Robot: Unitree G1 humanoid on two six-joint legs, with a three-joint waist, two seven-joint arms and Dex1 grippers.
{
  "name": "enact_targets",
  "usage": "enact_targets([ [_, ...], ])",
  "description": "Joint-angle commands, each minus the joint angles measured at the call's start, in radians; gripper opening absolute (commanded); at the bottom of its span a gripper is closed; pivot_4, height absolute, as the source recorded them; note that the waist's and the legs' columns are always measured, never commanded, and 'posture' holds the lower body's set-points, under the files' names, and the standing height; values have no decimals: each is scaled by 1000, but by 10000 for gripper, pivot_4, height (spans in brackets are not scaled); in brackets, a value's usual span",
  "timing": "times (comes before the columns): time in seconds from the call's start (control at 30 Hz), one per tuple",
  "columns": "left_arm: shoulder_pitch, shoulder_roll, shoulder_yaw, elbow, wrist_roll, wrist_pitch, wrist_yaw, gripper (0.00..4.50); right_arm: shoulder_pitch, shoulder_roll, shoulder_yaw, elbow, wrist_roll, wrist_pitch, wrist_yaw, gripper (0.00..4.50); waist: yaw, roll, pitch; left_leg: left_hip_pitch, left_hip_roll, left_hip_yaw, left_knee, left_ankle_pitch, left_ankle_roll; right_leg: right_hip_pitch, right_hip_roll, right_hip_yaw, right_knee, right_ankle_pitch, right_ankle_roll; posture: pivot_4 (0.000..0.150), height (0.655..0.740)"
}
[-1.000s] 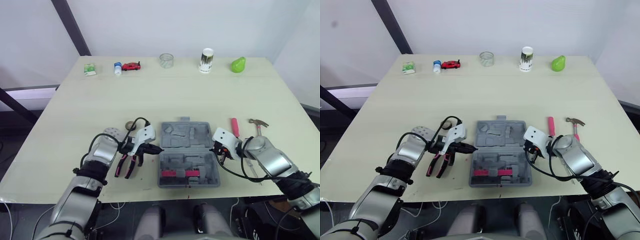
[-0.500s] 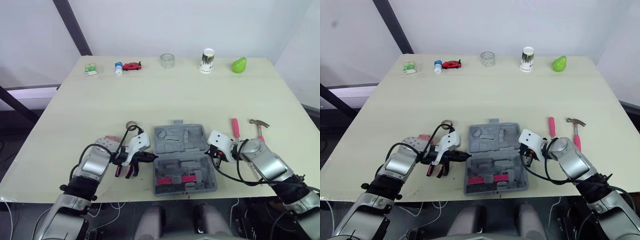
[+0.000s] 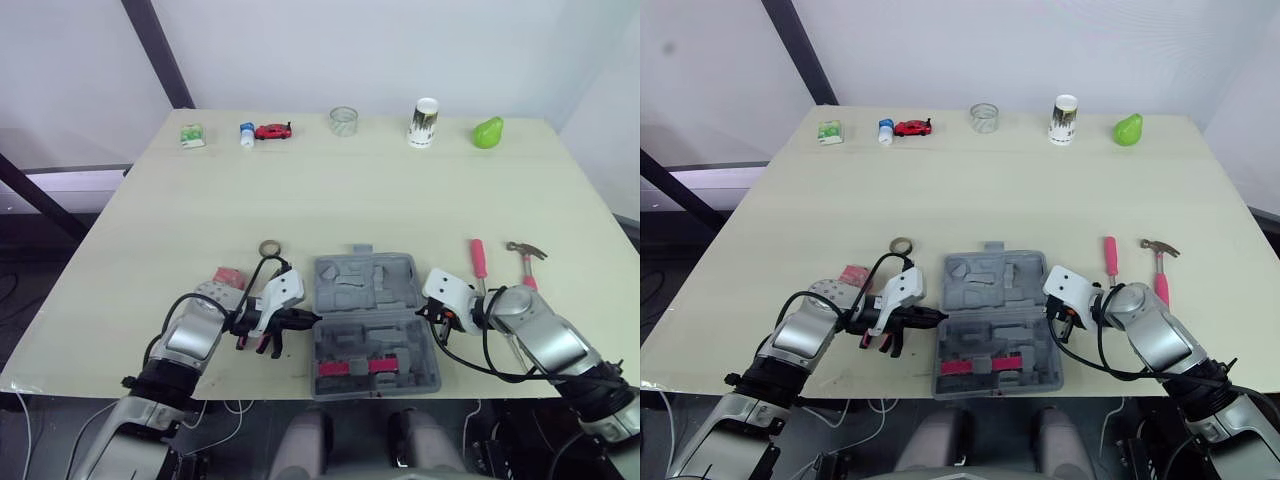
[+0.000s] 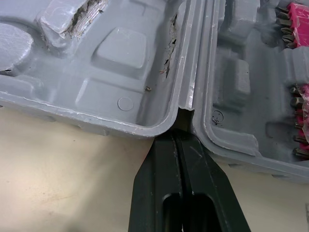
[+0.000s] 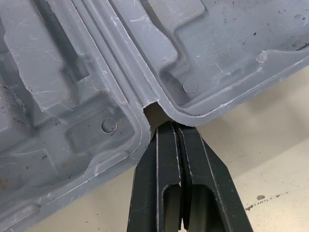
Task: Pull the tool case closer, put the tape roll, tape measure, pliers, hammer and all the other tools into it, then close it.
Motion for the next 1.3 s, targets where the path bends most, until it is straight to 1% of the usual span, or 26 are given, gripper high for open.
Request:
enact_targets([
  [0.03, -19, -17, -21, -32, -27, -12, -2, 511, 17, 0, -5, -44, 16, 3, 14, 0, 0, 0, 0, 0, 0, 0, 0, 0, 0, 0, 0, 0, 0, 0, 0, 1500, 7400],
  [0.5, -12, -8, -35, -34, -27, -21, -10, 511, 83, -17, -31, -107, 19, 32, 6, 0, 0, 0, 0, 0, 0, -1, 0, 0, 0, 1, 0, -1, 0, 0, 0, 1500, 7400],
  [0.83, 76, 32, -39, -144, -53, 21, -11, 511, 135, -25, -39, -177, 31, 74, 5, 0, -1, 0, 0, 0, 0, -1, 0, 0, 0, 1, 0, -1, 0, 0, 0, 1500, 7400],
  [1.3, 140, 49, -44, -205, -69, 47, 17, 511, 219, -43, -54, -260, 53, 122, -13, 0, 0, 1, 0, 0, 0, -3, 0, 0, 0, 2, 0, -2, -1, 0, 0, 1500, 7400],
])
